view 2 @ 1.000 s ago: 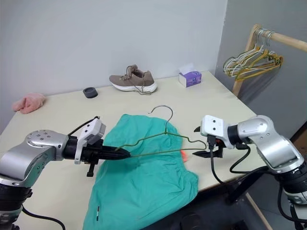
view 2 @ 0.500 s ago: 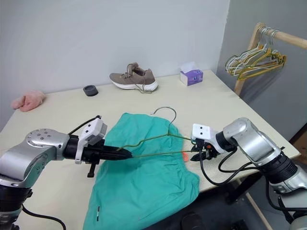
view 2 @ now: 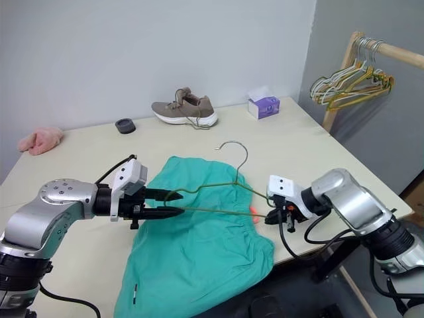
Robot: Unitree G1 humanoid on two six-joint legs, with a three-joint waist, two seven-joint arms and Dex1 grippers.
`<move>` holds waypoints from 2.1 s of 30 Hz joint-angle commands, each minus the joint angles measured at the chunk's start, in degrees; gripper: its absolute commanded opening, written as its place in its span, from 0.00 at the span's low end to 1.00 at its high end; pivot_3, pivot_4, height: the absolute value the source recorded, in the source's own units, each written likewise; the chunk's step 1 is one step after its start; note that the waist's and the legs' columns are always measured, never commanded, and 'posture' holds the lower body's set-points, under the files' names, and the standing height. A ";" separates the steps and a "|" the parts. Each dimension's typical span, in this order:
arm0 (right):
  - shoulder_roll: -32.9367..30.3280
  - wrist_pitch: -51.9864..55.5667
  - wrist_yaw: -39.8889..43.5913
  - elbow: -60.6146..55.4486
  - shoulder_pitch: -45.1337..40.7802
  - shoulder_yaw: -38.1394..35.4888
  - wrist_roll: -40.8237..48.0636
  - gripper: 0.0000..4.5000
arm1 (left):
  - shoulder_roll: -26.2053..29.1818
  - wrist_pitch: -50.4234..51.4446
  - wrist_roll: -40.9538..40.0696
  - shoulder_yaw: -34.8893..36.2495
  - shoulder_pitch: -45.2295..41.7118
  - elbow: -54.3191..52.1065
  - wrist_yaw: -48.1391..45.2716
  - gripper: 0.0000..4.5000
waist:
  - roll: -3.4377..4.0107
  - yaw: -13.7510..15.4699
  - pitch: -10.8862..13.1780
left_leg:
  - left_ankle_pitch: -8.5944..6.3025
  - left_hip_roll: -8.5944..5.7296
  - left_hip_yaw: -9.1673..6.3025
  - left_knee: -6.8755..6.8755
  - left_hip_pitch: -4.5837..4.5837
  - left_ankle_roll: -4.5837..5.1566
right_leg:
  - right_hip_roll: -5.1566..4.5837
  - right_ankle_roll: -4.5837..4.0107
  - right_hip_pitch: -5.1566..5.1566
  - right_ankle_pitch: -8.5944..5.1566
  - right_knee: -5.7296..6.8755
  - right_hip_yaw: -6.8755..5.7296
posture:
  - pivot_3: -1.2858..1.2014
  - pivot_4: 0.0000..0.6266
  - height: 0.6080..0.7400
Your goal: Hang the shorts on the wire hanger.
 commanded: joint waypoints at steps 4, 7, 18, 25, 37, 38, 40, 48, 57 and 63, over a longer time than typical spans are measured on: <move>-4.17 4.19 -2.47 -4.90 6.19 -8.31 4.07 0.00 | -0.58 -2.96 0.16 6.46 0.04 6.29 3.40 0.88 | -0.02 -0.11 -0.01 | 0.00 0.01 0.00 -0.01 0.00 0.00 | 0.00 0.00 -0.01 0.00 0.01 -0.01 | 0.38 0.00 1.00; -5.76 7.04 -4.10 -6.86 10.53 -12.49 6.45 0.00 | -0.46 -4.61 0.81 7.66 0.47 9.94 3.68 0.99 | -0.02 -0.10 -0.02 | 0.00 0.01 0.01 0.00 0.00 0.00 | 0.00 0.01 -0.01 -0.01 0.02 -0.02 | 0.37 0.00 1.00; -3.97 25.78 -15.59 -12.42 29.27 -31.33 17.10 0.00 | -1.52 -10.17 0.57 6.76 6.22 6.95 -1.22 0.99 | -0.09 -0.09 -0.08 | 0.00 0.01 0.07 0.08 -0.01 0.02 | -0.01 0.04 0.04 -0.03 0.01 0.03 | 0.36 0.00 1.00; -3.86 28.65 -18.95 -12.89 32.16 -31.43 19.37 0.00 | -2.36 -17.01 4.48 5.29 6.29 6.89 -0.72 0.99 | -0.08 -0.21 -0.07 | 0.00 0.03 0.13 0.44 0.02 0.04 | 0.01 0.07 0.12 -0.03 0.10 0.04 | 0.37 0.00 1.00; -3.98 34.54 -19.45 -13.41 30.23 -31.14 26.67 0.00 | -3.13 -20.07 6.95 5.05 5.97 7.13 1.22 0.99 | -0.09 -0.13 -0.07 | -0.04 0.04 0.16 0.58 -0.03 0.10 | 0.01 0.09 0.14 -0.02 0.10 0.04 | 0.37 0.00 1.00; -3.67 34.94 -19.76 -12.97 30.16 -31.87 27.20 0.00 | -3.17 -20.07 6.94 5.08 6.05 7.02 1.28 0.99 | -0.09 -0.11 -0.07 | -0.04 0.04 0.16 0.58 -0.03 0.11 | 0.01 0.09 0.14 -0.02 0.10 0.04 | 0.37 0.00 1.00; -2.72 36.38 -20.69 -11.87 29.94 -33.63 28.38 0.00 | -3.30 -19.96 6.75 5.10 6.18 6.72 1.44 0.99 | -0.09 0.00 -0.07 | -0.05 0.04 0.15 0.58 -0.03 0.11 | 0.01 0.09 0.14 -0.02 0.10 0.03 | 0.37 0.00 1.00; -2.36 37.88 -23.71 -10.88 33.81 -36.18 29.45 0.00 | -3.71 -17.56 5.84 4.42 6.58 4.97 1.68 0.99 | -0.11 0.22 -0.07 | -0.08 0.03 0.16 0.57 -0.08 0.15 | 0.01 0.10 0.12 -0.03 0.08 0.04 | 0.37 0.00 1.00; -2.39 38.09 -23.80 -12.35 32.28 -34.06 31.66 0.00 | -4.01 -17.15 6.24 4.42 6.14 4.71 2.09 0.99 | -0.10 0.01 -0.07 | -0.08 0.04 0.19 0.61 -0.07 0.16 | 0.01 0.13 0.14 -0.01 0.08 0.05 | 0.37 0.00 1.00; -3.76 36.74 -22.45 -14.56 30.11 -30.84 33.39 0.00 | -3.89 -17.48 6.68 5.25 6.08 5.74 3.15 0.99 | -0.11 0.10 -0.06 | -0.08 0.04 0.18 0.61 -0.07 0.16 | 0.01 0.13 0.14 -0.01 0.07 0.05 | 0.37 0.00 1.00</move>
